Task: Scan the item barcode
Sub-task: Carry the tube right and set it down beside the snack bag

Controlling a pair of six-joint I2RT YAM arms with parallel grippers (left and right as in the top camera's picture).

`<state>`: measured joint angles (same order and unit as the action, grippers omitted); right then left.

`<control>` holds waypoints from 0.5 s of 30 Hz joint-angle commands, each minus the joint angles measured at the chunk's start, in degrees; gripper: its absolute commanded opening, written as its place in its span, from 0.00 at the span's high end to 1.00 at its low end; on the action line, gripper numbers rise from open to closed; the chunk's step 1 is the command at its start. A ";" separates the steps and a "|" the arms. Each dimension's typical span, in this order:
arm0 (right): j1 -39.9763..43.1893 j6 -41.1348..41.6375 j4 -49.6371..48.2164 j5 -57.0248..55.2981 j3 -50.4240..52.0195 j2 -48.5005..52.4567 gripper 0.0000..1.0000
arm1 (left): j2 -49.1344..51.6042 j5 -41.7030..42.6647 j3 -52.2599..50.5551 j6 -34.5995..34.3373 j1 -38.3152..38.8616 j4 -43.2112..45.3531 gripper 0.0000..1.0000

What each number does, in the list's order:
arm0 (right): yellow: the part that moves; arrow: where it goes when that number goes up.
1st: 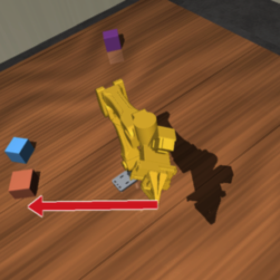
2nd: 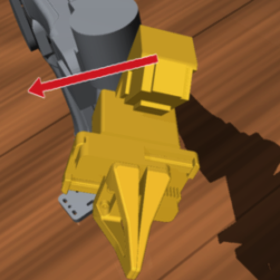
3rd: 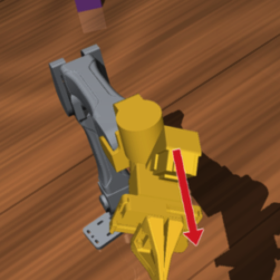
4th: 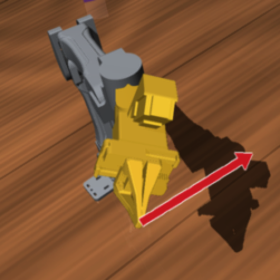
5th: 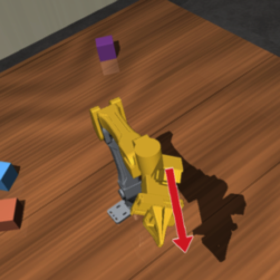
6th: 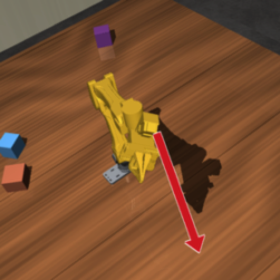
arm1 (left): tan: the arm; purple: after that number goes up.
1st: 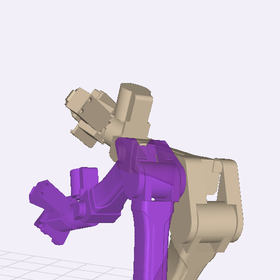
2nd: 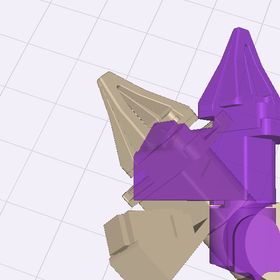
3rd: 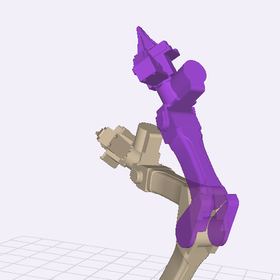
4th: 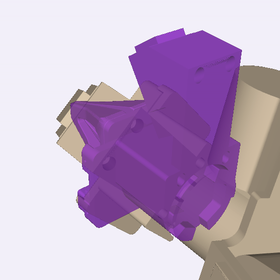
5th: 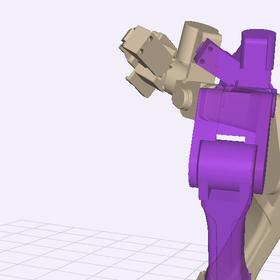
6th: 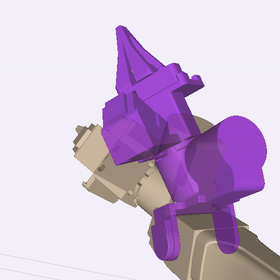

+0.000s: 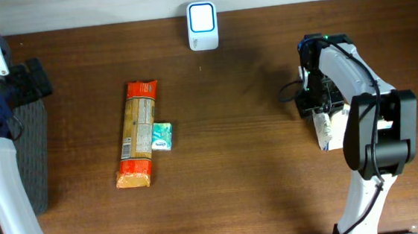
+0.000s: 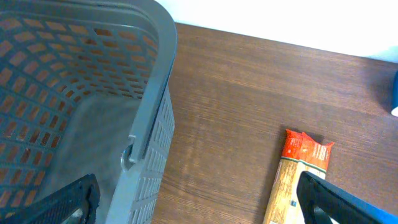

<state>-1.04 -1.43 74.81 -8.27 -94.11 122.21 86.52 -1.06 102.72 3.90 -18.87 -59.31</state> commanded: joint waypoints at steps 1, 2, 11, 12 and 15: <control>-1.31 0.13 2.12 2.51 -5.20 -0.57 0.30 | -0.28 -0.22 0.66 0.94 -0.15 0.04 0.01; -1.60 0.13 2.86 3.76 -6.80 -0.57 0.24 | -0.28 -0.22 0.68 0.94 -0.15 0.04 0.01; -8.94 1.73 4.20 25.70 -15.63 -0.37 0.15 | -0.28 -0.22 0.66 0.94 -0.15 0.04 0.01; -10.40 2.40 3.50 28.22 -15.63 -0.22 0.15 | -0.28 -0.22 0.66 0.94 -0.15 0.04 0.01; -14.88 4.90 0.63 30.18 -15.13 0.11 0.20 | -0.28 -0.22 0.66 0.94 -0.15 0.04 0.01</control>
<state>-11.55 0.12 77.21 14.55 -108.88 122.21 86.52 -1.06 102.72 3.90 -18.87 -59.33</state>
